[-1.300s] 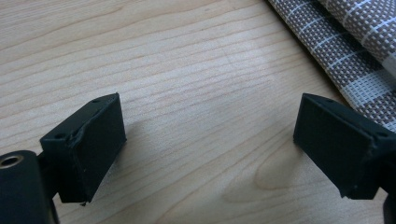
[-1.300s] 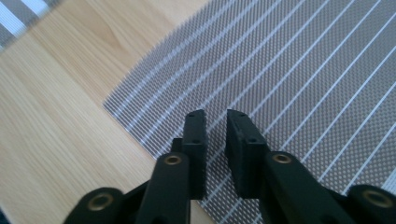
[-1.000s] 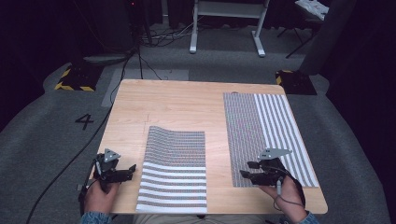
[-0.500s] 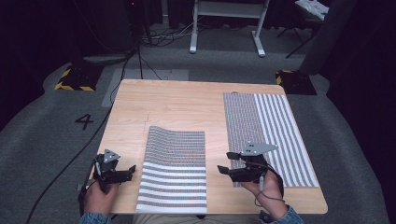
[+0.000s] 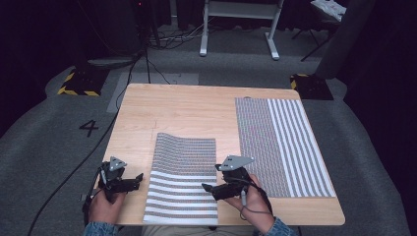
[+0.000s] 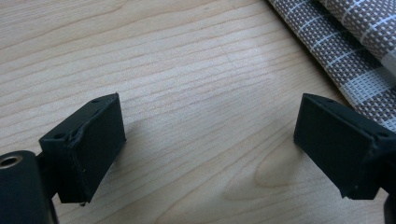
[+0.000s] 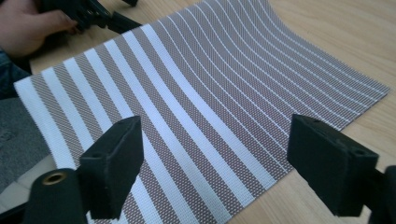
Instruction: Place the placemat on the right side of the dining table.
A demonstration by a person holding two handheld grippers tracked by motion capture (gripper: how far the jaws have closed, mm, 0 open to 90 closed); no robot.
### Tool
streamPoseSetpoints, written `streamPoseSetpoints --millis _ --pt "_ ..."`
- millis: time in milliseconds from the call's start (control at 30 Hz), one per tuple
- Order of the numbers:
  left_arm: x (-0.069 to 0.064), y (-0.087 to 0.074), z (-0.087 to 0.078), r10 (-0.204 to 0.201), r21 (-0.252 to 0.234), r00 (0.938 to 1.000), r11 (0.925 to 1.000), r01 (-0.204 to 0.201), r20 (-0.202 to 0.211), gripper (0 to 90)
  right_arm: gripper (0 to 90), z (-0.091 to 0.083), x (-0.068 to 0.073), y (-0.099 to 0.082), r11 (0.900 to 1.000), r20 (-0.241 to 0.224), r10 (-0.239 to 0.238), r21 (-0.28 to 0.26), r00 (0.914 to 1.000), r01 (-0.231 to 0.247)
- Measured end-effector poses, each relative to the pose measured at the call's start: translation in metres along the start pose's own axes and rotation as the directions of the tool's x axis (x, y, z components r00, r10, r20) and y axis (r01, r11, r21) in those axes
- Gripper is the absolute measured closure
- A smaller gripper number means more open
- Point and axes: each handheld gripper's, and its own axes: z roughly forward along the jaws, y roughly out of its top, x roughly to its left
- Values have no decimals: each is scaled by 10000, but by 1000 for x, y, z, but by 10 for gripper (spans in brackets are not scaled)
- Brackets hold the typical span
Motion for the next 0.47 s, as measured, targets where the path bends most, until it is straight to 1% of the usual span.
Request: streamPoseSetpoints --millis 33,100,133,167,233,267,300,367,433,467 --pt "0 0 0 6 1 10000 10000 -6 -8 90 158 5 1 0 9999 41 106 75 9999 -107" --pt "0 0 0 4 -1 10000 10000 -4 -8 90 145 13 4 -1 9992 168 -2 397 9999 -5" --pt "0 0 0 6 0 10000 10000 -6 -9 90 144 19 7 -2 9983 311 -47 590 9995 29" --pt "0 0 0 0 0 10000 10000 0 -2 90 117 27 9 -4 9972 451 -118 745 9989 84" --pt "0 0 0 21 13 10000 10000 -21 -1 90 68 36 10 -9 9955 366 -203 929 9991 169" --pt "0 0 0 12 7 10000 10000 -12 -1 90 66 42 10 -12 9945 401 -224 1032 9989 182" --pt "0 0 0 -1 0 10000 10000 1 -2 90 51 48 10 -15 9935 531 -257 1119 9983 196" --pt "0 0 0 7 0 10000 10000 -7 -10 90 0 59 10 -23 9910 766 -177 1338 9969 73" --pt "0 0 0 6 5 10000 10000 -6 -1 90 0 67 10 -29 9881 1004 -234 1534 9947 78" --pt "0 0 0 25 17 10000 10000 -25 -4 90 0 67 10 -31 9915 974 -216 1296 9950 88"
